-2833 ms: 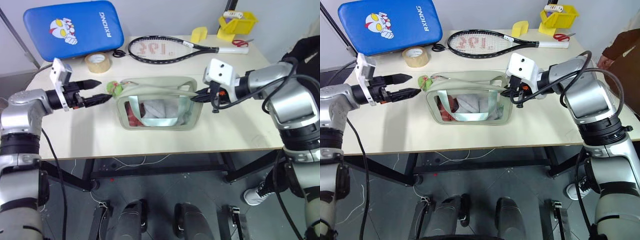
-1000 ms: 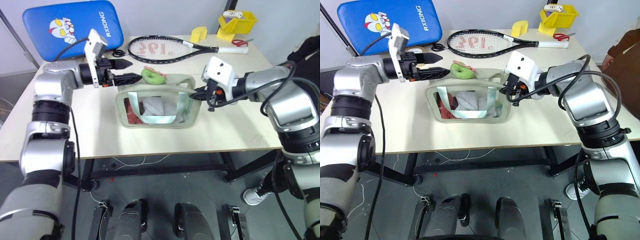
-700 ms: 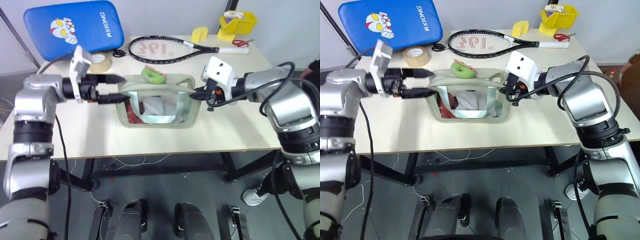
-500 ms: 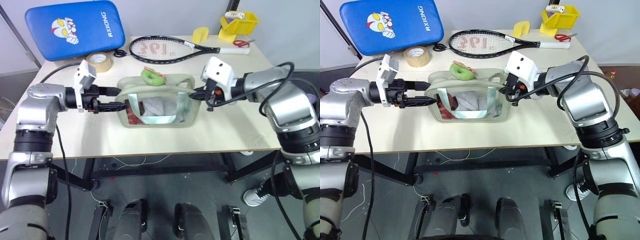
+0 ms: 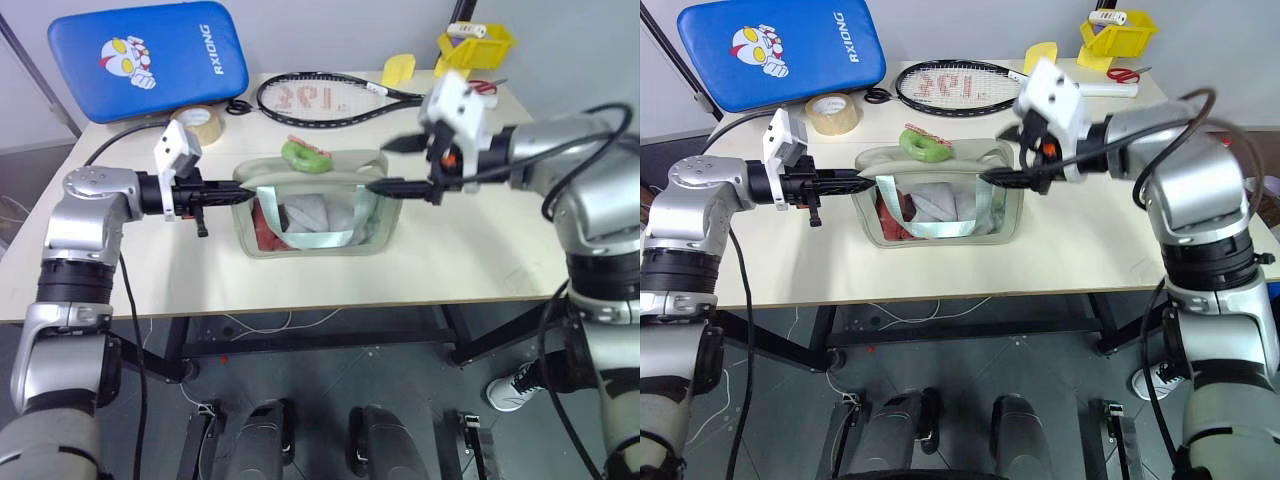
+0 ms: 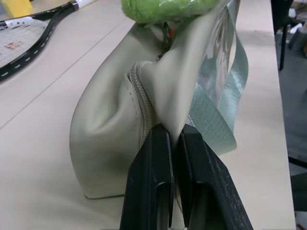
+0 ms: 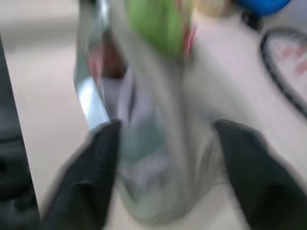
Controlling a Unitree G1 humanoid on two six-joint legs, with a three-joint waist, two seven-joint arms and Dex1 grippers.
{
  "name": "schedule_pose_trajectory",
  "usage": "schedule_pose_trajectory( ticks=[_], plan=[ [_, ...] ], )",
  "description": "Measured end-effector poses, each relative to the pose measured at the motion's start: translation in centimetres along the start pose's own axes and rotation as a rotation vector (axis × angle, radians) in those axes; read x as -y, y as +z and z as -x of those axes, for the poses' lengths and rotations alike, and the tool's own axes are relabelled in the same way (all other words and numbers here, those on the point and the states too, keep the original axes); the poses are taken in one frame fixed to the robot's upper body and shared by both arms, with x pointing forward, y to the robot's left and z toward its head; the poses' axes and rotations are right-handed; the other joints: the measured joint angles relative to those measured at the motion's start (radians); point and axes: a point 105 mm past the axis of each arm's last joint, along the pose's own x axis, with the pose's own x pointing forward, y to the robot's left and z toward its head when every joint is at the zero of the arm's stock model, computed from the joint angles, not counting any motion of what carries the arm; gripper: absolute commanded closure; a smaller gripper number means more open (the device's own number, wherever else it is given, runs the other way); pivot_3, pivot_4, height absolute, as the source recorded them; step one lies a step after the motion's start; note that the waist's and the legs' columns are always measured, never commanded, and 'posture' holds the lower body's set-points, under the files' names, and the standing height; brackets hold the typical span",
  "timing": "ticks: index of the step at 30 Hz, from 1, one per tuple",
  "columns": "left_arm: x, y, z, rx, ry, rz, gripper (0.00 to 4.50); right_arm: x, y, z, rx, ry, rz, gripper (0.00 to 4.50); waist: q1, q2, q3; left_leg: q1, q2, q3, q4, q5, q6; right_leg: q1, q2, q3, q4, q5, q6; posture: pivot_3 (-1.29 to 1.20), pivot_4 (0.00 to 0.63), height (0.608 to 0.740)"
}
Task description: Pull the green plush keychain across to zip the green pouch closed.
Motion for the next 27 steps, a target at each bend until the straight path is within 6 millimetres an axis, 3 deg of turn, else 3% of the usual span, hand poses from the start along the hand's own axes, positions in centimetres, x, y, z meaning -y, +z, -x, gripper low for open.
schedule_pose_trajectory(
  ticks=[3,6,9,12,16,24,26,27],
  plan=[
    [0.0,0.0,-0.1,0.0,-0.001,-0.004,4.5,-0.8,2.4,-1.9,0.07,0.037,0.032,0.03,-0.001,0.0,0.0,0.001,0.0,0.0,0.0,0.0,0.0,0.001,0.0,0.0,0.0,0.0,0.0,0.0,0.15,0.74],
    [0.1,0.0,-0.2,0.005,-0.005,-0.014,4.5,-1.6,1.9,-5.3,0.042,0.07,-0.003,0.03,0.002,0.0,0.0,0.001,0.0,0.0,0.0,0.0,0.0,0.001,0.0,0.0,0.0,0.0,0.0,0.0,0.15,0.74],
    [0.2,0.1,-0.3,0.01,-0.008,-0.018,4.5,-1.6,-0.1,-7.9,-0.047,0.054,-0.049,0.91,0.005,0.0,0.0,-0.001,-0.001,0.0,0.001,0.0,0.0,0.001,0.0,0.0,0.0,0.0,0.0,0.0,0.15,0.74],
    [0.2,0.1,-0.4,0.01,-0.009,-0.02,4.5,-0.7,-0.9,-8.3,-0.097,0.012,-0.058,2.41,0.005,0.0,0.0,-0.001,-0.001,0.0,0.001,0.0,0.0,0.0,-0.001,0.0,0.0,0.0,0.0,0.0,0.15,0.74],
    [0.2,0.1,-0.4,0.01,-0.008,-0.021,4.5,-0.1,-0.3,-7.9,-0.089,-0.009,-0.05,4.48,0.001,0.0,0.0,-0.001,-0.001,0.0,0.001,0.0,0.0,0.0,0.0,0.0,0.0,0.0,0.0,0.0,0.15,0.74],
    [0.0,0.0,-0.3,0.011,0.009,-0.036,4.5,2.7,-1.2,-4.3,-0.119,-0.126,-0.081,4.48,0.002,0.0,0.0,-0.001,-0.001,0.0,0.001,0.0,0.0,0.0,-0.001,0.0,0.0,0.0,0.0,0.0,0.15,0.74],
    [0.0,0.0,-0.5,0.015,0.017,-0.038,4.5,4.1,-2.9,-1.7,-0.173,-0.21,-0.073,4.48,0.01,0.0,0.0,-0.001,-0.001,0.0,0.001,0.0,0.0,0.001,-0.001,0.0,-0.001,0.0,0.0,0.0,0.15,0.74],
    [0.0,-0.1,-0.6,0.02,0.02,-0.041,4.5,5.8,-5.5,1.6,-0.267,-0.323,-0.056,4.48,0.02,0.0,0.0,-0.001,-0.002,0.0,0.001,0.0,0.001,0.001,-0.002,0.0,-0.002,0.0,0.0,0.0,0.15,0.74]
  ],
)
